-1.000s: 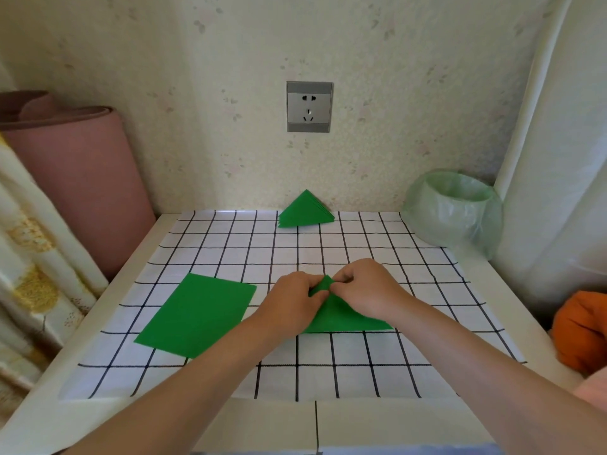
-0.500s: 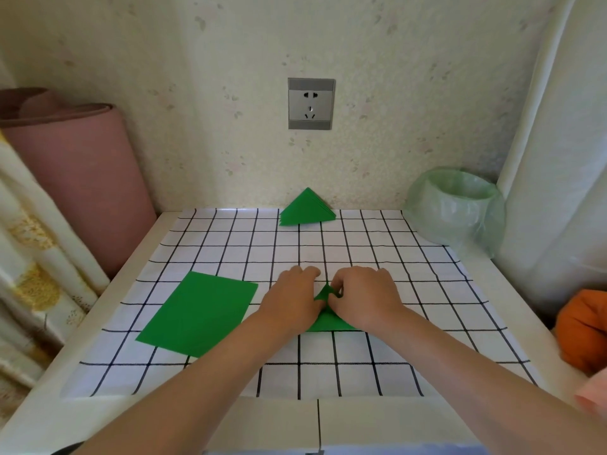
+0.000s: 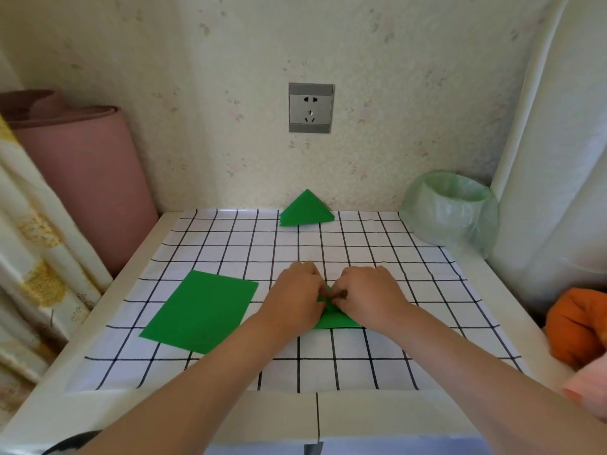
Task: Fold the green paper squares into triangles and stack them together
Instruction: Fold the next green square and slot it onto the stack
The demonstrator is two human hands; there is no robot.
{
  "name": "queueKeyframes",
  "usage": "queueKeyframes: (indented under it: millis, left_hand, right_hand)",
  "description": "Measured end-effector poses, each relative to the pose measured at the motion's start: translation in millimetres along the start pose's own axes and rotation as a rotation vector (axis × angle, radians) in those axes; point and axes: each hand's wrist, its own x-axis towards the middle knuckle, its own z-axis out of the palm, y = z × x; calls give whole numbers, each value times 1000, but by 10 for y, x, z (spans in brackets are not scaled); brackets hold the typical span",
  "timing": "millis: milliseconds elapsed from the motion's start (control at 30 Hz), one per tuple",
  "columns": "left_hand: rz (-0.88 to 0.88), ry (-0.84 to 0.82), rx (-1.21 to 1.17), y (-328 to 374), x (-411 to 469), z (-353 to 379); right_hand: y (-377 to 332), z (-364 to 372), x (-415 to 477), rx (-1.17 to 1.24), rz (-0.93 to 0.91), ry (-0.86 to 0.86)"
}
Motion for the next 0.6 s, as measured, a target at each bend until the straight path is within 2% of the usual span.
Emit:
queueKeyframes:
  millis: [267, 600]
  left_hand:
    - [123, -108, -43, 92, -212, -5]
    - [187, -59, 69, 178, -597, 104]
  right_hand:
    - [-2, 35, -14, -1, 25, -8]
    - [-21, 110, -105, -24, 0, 62]
